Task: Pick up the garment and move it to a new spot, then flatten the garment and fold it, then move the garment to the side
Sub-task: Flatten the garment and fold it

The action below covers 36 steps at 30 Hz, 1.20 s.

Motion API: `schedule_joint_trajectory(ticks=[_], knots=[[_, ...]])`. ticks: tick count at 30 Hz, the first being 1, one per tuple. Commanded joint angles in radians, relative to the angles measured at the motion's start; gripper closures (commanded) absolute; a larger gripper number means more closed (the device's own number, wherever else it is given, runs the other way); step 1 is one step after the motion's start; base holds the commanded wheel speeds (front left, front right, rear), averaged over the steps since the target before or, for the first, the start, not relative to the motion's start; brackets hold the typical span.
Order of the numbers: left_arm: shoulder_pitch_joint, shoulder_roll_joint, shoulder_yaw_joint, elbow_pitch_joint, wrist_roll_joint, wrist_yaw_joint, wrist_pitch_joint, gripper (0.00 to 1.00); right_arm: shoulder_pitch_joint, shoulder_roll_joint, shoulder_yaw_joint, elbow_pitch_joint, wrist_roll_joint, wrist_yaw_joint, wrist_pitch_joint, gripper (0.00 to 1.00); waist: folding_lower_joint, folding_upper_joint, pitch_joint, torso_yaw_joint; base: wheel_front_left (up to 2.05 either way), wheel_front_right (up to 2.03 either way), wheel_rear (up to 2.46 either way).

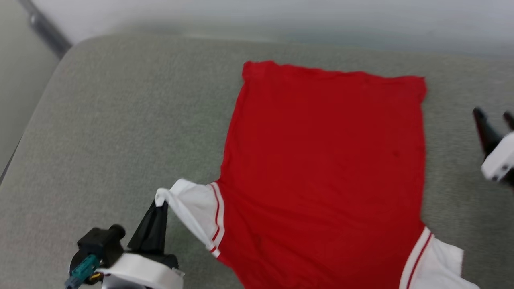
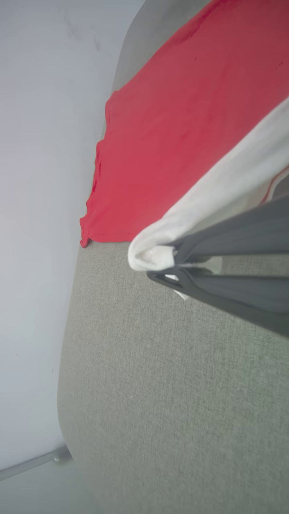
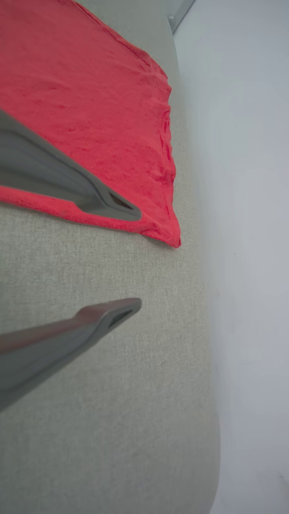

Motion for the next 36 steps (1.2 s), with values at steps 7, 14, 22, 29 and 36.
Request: schedule_joint_trajectory(ticks=[7, 14, 22, 29, 36], knots=[[-0.089, -0.051, -0.029, -0.032, 0.033, -0.039, -0.025, 1.0, -0.303, -0.107, 0.035, 0.185, -0.057, 0.0, 0.2, 0.0, -0.0003, 0.0, 0.184, 0.162, 0.0, 0.0, 0.0], [-0.139, -0.09, -0.036, -0.046, 0.06, -0.076, -0.031, 1.0, -0.473, -0.134, 0.05, 0.304, -0.106, 0.0, 0.407, 0.0, -0.0003, 0.0, 0.279, 0.221, 0.0, 0.0, 0.0], [-0.156, -0.131, -0.009, -0.032, 0.085, -0.121, -0.033, 1.0, -0.439, -0.071, -0.012, 0.47, -0.159, 0.0, 0.652, 0.0, -0.0003, 0.0, 0.318, 0.238, 0.0, 0.0, 0.0], [-0.151, -0.159, 0.02, -0.004, 0.109, -0.153, -0.033, 1.0, -0.438, -0.049, -0.054, 0.431, -0.218, 0.0, 0.705, 1.0, -0.0003, 0.0, 0.3, 0.248, 0.0, 0.0, 0.0], [-0.117, -0.153, 0.048, 0.049, 0.128, -0.165, -0.033, 1.0, -0.482, -0.118, 0.015, 0.286, -0.214, 0.0, 0.64, 1.0, -0.0003, 0.0, 0.201, 0.214, 0.0, 0.0, 0.0]])
